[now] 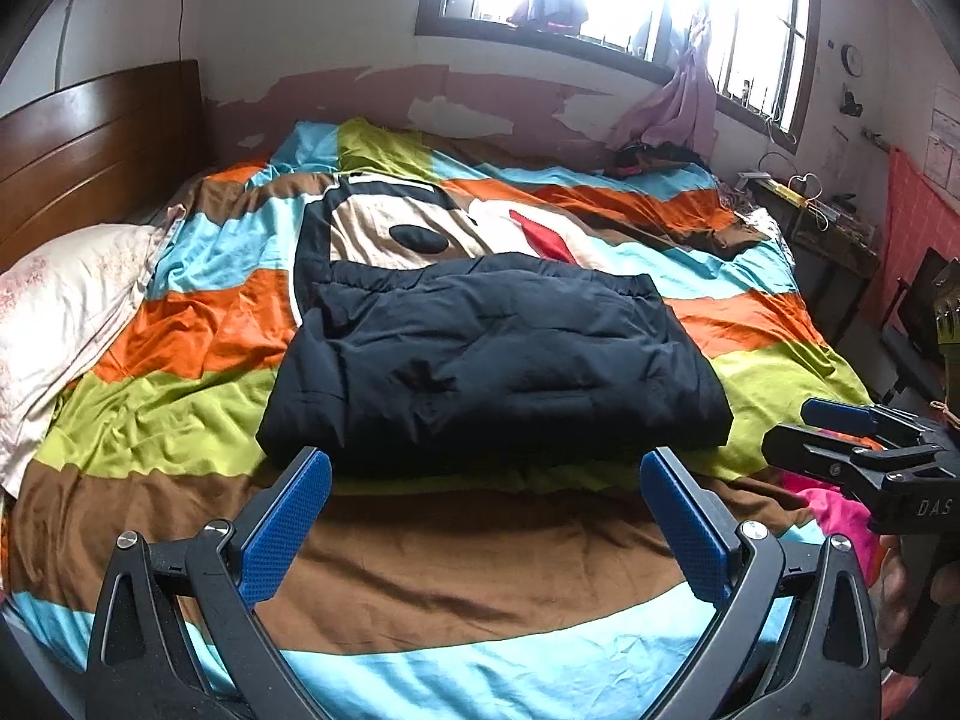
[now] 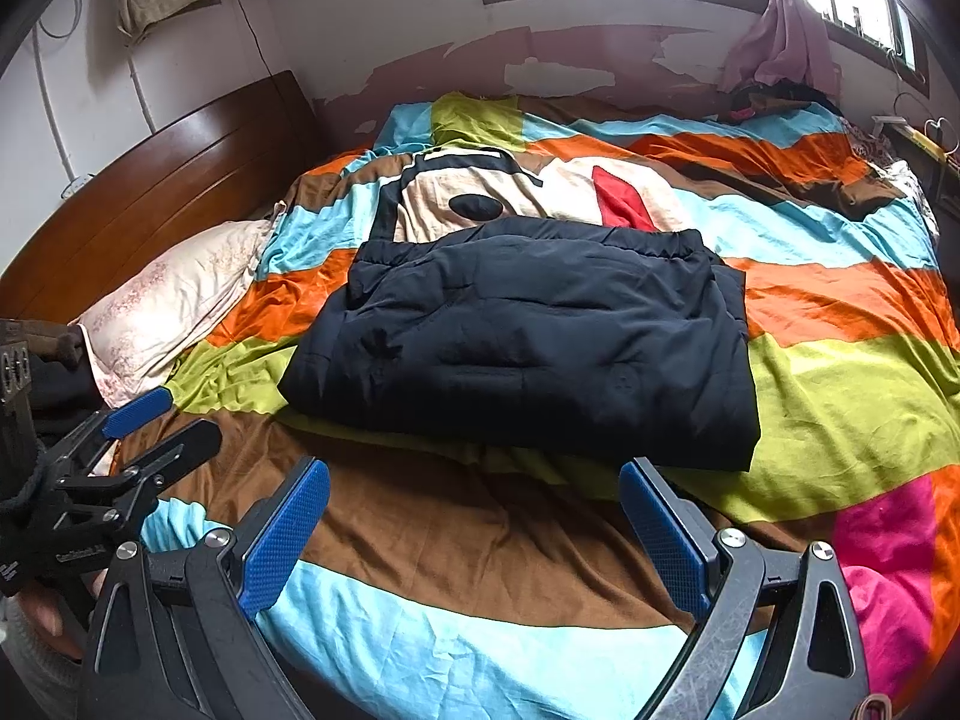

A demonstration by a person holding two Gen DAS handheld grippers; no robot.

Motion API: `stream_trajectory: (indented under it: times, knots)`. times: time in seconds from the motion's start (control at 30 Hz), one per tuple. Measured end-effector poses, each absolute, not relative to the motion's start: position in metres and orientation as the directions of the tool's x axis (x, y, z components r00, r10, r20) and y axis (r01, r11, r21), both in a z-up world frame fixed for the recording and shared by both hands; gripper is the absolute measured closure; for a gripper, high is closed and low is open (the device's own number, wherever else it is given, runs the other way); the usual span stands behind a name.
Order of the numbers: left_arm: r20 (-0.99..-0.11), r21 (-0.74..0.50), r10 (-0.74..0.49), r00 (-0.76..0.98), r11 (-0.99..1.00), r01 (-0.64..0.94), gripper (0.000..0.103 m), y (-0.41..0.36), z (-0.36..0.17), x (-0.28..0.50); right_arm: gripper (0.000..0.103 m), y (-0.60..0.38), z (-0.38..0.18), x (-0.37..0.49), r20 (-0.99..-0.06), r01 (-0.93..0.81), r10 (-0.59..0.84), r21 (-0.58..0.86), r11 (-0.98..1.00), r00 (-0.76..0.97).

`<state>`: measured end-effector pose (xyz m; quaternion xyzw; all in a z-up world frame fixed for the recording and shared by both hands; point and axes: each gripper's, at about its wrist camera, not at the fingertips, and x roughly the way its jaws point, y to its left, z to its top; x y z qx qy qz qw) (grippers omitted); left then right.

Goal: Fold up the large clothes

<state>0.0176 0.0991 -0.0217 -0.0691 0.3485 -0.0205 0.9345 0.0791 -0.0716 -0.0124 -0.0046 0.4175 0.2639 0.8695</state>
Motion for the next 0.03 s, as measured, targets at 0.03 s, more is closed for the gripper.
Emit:
stream_trajectory:
  times: [0.03]
  knots:
    - [-0.657, -0.150, -0.094, 0.748, 0.989, -0.008, 0.002, 0.0992, -0.0214, 0.0189, 0.005, -0.0712, -0.0125, 0.0790, -0.729, -0.462, 0.455, 0.214, 0.861, 0.511]
